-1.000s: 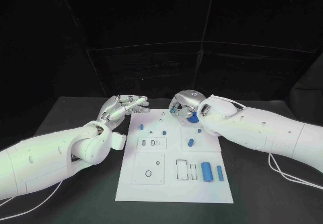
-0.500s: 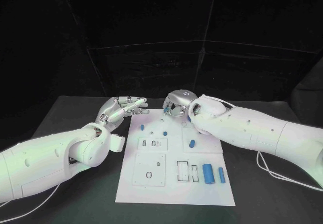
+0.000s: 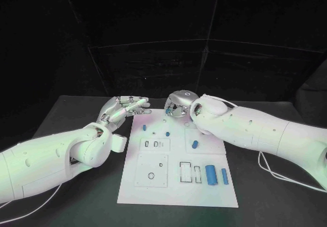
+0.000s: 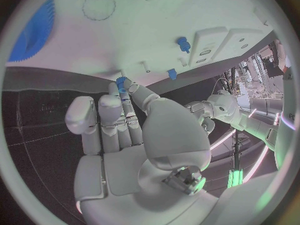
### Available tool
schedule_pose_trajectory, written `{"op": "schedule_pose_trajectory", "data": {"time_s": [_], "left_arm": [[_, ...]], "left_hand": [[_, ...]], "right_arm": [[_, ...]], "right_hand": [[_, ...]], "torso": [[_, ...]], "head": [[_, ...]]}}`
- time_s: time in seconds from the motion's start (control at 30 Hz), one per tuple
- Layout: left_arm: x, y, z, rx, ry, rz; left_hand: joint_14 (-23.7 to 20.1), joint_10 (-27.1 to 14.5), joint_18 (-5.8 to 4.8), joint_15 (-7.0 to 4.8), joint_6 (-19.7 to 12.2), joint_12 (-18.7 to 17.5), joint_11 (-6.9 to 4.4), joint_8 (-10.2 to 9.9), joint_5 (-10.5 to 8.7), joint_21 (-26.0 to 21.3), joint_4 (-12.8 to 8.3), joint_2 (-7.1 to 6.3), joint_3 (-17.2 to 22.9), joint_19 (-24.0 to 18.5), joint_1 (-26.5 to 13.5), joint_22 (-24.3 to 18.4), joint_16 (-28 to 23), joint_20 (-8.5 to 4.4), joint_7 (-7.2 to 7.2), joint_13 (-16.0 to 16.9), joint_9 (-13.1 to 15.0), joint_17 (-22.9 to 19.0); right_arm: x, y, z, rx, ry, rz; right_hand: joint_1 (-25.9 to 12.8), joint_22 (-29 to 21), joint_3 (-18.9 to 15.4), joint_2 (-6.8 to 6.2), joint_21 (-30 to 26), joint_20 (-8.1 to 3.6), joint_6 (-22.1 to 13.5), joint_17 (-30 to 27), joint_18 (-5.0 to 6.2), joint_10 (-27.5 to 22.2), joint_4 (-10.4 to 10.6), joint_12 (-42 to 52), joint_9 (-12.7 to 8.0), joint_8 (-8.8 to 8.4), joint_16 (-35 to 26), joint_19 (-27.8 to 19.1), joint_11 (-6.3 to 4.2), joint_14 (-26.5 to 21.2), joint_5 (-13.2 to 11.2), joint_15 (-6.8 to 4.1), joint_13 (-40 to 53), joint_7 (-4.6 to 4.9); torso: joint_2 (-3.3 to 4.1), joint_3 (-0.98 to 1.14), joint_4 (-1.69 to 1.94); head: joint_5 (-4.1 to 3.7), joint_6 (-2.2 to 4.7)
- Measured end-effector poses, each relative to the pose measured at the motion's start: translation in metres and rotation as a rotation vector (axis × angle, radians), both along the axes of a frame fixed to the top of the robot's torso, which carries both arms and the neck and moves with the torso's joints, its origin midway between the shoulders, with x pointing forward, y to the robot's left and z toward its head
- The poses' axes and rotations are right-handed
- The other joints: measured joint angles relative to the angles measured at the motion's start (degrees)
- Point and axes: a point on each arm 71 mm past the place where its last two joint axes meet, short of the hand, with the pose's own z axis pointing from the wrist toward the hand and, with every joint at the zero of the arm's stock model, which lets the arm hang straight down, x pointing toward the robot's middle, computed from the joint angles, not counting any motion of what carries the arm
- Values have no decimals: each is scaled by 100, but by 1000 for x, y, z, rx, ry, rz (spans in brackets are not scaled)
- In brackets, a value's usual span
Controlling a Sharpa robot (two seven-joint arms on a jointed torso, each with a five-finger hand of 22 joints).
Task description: Assemble the parts on the task board
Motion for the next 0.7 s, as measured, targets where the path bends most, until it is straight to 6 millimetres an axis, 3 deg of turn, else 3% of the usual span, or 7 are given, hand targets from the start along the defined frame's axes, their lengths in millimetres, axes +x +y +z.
{"op": "schedule_pose_trajectory", "data": {"time_s": [0.7], "left_arm": [[2,2,0,4,2,6]], "left_hand": [[0,0,0,0,0,0,0,0,0,0,-16,0,-16,0,0,-7,-25,0,0,0,0,0]], "right_arm": [[-1,1,-1,-12,20,11]], "right_hand": [[-26,7,31,-26,0,-1,-11,14,0,-9,31,1,-7,-5,21,-1,8,0,0,0,3,-9]], "torso": [[17,-7,-6]], "head": [[35,-15]]}}
